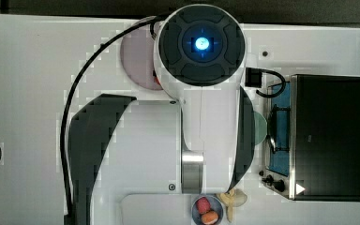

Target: Drag strainer right to left.

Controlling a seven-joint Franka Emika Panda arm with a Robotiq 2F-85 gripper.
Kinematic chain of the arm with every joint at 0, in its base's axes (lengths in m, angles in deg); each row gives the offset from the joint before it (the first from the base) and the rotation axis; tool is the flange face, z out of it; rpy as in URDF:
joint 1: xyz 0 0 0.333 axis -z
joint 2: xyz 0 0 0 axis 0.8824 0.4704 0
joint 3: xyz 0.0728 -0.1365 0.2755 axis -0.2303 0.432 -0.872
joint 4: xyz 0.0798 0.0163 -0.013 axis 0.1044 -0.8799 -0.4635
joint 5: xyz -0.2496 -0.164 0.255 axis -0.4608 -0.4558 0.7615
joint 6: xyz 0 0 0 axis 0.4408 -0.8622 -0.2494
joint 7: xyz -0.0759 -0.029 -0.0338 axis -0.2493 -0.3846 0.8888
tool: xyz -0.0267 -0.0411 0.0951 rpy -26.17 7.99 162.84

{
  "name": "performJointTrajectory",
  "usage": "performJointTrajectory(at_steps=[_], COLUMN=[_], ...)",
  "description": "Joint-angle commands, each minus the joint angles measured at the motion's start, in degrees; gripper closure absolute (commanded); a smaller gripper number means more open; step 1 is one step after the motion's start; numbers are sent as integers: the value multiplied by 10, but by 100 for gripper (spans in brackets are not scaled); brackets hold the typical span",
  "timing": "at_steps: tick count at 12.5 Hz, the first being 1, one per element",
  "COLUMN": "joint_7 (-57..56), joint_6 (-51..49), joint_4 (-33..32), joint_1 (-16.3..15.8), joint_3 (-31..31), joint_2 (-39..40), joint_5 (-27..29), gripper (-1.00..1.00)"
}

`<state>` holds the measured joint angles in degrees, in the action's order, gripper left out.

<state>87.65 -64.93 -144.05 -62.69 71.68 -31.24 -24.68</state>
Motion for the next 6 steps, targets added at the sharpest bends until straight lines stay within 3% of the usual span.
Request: performJointTrajectory(at_steps=[1, 3, 6], joint_7=[64, 64, 64], joint_6=[-144, -142, -115], joint_4=[-152, -153, -175], joint_1=[18, 18, 18], joint_3=[8, 7, 7], joint_2=[-302, -300, -272], joint_5=[2, 2, 2], gripper=[-59, -99, -100])
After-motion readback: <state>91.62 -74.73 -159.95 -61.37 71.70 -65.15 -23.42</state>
